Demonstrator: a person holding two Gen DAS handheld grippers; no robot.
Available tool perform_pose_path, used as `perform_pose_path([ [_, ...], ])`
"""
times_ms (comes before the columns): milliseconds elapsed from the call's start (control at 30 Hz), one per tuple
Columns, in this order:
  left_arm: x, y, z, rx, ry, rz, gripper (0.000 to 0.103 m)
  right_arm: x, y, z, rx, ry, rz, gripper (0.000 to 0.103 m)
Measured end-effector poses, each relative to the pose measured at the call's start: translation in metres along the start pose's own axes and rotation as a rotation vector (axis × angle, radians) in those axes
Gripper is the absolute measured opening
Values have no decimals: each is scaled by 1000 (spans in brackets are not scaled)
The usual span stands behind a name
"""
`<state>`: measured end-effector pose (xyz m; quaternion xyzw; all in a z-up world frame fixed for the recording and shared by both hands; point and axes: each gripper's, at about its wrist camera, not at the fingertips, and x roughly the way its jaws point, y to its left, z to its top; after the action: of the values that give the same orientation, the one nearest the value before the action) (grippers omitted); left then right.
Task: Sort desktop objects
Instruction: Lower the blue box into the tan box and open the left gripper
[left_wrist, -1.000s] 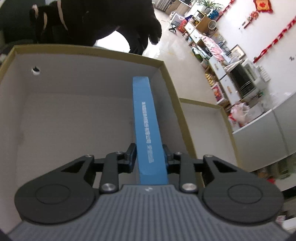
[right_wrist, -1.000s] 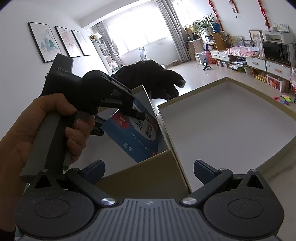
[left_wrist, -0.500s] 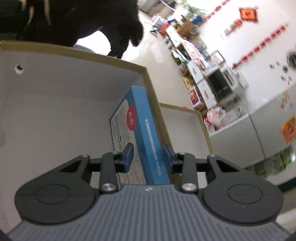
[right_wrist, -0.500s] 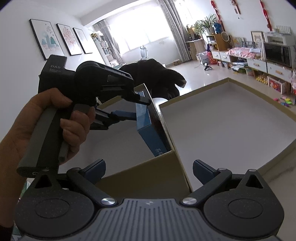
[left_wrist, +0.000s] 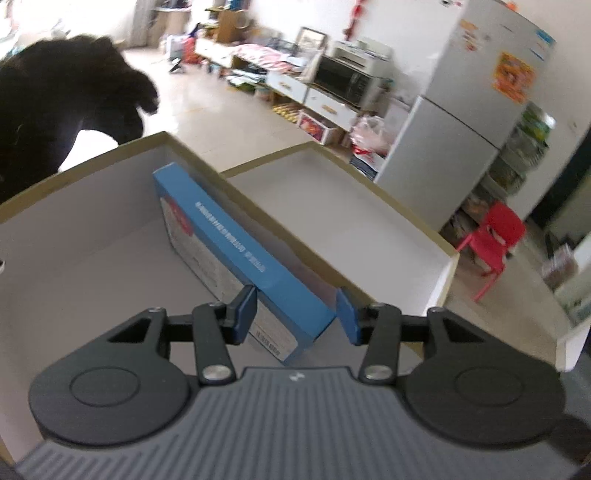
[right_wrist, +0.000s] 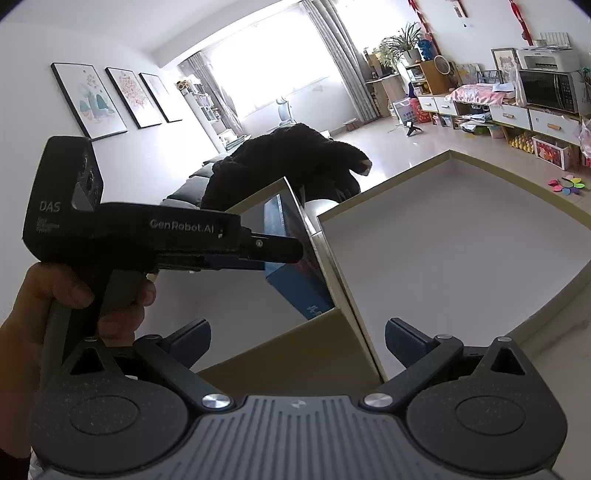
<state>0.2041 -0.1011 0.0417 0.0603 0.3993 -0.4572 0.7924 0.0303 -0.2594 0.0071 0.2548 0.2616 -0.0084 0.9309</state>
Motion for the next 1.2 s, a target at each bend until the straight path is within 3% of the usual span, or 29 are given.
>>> perform_pose_path([
  [233,-1,-9,-6,144,18,-58,42,3,-2,0,6,13,1,101],
  [333,3,-10,-9,193,58,-41,40,3,-3,2,5,9,-5,101],
  [400,7,-8,-11,206,81,-12,32,3,-2,3,4,3,-3,101],
  [833,14,7,-4,174,72,27,30,10,-16,5,38,-15,136,100],
  [1067,19,19,6,118,63,48,32,10,-8,4,-7,-4,110,100],
  [1200,23,23,7,74,42,31,40,11,-4,2,-26,-3,97,100],
])
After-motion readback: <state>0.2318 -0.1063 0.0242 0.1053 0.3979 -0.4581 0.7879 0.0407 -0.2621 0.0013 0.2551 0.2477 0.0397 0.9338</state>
